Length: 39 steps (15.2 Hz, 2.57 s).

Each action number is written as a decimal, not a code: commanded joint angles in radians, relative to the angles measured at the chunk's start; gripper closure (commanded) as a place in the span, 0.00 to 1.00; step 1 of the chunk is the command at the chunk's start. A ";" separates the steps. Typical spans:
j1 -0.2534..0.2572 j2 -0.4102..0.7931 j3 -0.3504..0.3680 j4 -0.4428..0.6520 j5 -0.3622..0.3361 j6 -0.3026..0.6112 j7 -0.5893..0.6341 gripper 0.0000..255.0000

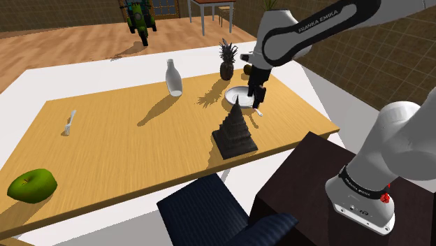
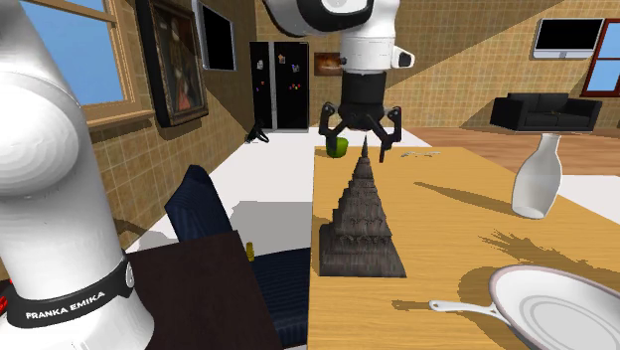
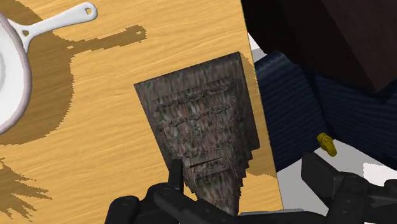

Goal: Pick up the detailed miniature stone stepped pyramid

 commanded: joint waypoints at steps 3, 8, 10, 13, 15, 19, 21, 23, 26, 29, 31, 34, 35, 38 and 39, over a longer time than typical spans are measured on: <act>0.045 0.151 -0.009 0.051 0.049 0.110 -0.200 0.00; 0.051 0.217 -0.006 0.045 0.083 0.181 -0.254 0.00; 0.052 0.238 -0.005 0.038 0.096 0.207 -0.266 0.00; 0.053 0.255 -0.004 0.033 0.107 0.228 -0.275 0.00; 0.052 0.254 -0.004 0.033 0.107 0.228 -0.275 1.00; 0.052 0.254 -0.005 0.033 0.107 0.228 -0.275 1.00; 0.052 0.254 -0.005 0.033 0.107 0.227 -0.275 1.00; 0.053 0.255 -0.004 0.033 0.107 0.228 -0.275 1.00; 0.052 0.222 -0.006 0.043 0.086 0.188 -0.257 1.00; 0.051 0.192 -0.007 0.055 0.068 0.148 -0.241 1.00; 0.050 0.173 -0.006 0.064 0.058 0.121 -0.232 1.00; 0.048 0.147 -0.006 0.080 0.043 0.080 -0.219 1.00; 0.048 0.138 -0.005 0.085 0.039 0.067 -0.215 1.00; 0.046 0.114 -0.004 0.104 0.027 0.026 -0.203 1.00; 0.046 0.113 -0.004 0.105 0.027 0.023 -0.203 1.00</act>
